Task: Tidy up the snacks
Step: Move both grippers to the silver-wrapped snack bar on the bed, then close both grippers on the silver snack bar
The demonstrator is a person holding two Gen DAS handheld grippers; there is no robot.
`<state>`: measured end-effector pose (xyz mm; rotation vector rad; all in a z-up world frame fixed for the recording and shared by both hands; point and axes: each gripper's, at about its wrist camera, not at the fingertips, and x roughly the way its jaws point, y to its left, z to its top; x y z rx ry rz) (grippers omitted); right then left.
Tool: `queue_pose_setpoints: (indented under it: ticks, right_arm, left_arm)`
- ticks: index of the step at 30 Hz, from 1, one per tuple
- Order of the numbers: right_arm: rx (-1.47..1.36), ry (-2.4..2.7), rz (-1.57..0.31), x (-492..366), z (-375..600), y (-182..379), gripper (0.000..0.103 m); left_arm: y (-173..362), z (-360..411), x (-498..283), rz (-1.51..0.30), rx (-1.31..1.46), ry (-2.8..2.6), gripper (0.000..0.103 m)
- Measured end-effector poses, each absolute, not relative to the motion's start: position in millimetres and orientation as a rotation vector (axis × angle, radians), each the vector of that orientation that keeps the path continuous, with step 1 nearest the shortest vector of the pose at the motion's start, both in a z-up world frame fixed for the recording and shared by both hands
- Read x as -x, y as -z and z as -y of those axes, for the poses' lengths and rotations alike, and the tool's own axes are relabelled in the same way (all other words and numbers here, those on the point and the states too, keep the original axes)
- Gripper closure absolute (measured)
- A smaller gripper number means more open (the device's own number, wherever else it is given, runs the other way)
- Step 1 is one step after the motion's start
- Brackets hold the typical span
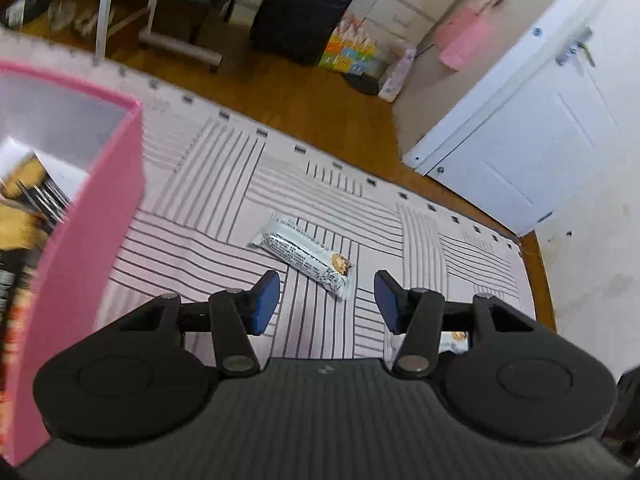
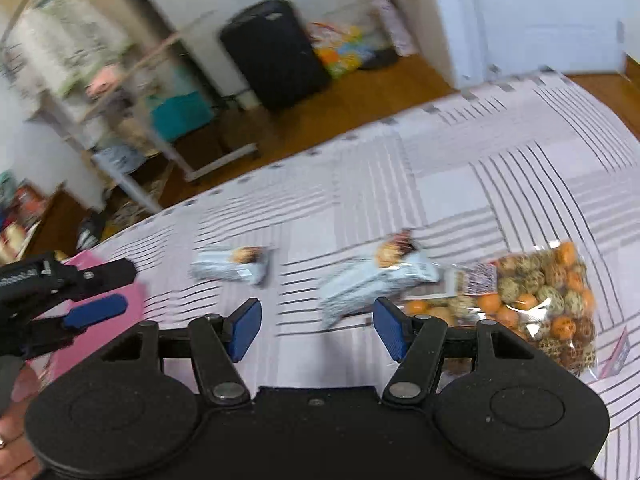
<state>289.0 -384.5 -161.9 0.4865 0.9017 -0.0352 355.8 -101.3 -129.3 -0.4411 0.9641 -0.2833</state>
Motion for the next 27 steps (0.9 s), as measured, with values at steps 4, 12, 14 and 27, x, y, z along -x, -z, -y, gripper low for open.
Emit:
queue_pose_setpoints:
  ticks: [4,12,14,27]
  right_arm:
    - [-0.501,0.058,-0.892,-295.8,390.4,177.2,0.036]
    - [-0.448,0.068,-0.846,-307.1,383.1,185.6,0.036]
    - [-0.444,0.078,-0.828,-309.9,383.3,188.2,0.036]
    - [-0.190,0.119,-0.756,-322.4,362.8,192.1,0.042]
  left_arm:
    - [156.7,113.9,-378.5,-0.991,0.432,0.249,0.051]
    - [183.5,129.0,-411.1,-0.972,0.435,0.186,0.050]
    - [185.4,130.5,-414.3,-0.958,0.424,0.166,0.048]
    - [195.3,157.6,-418.5,-0.951,0.201,0.142,0.039]
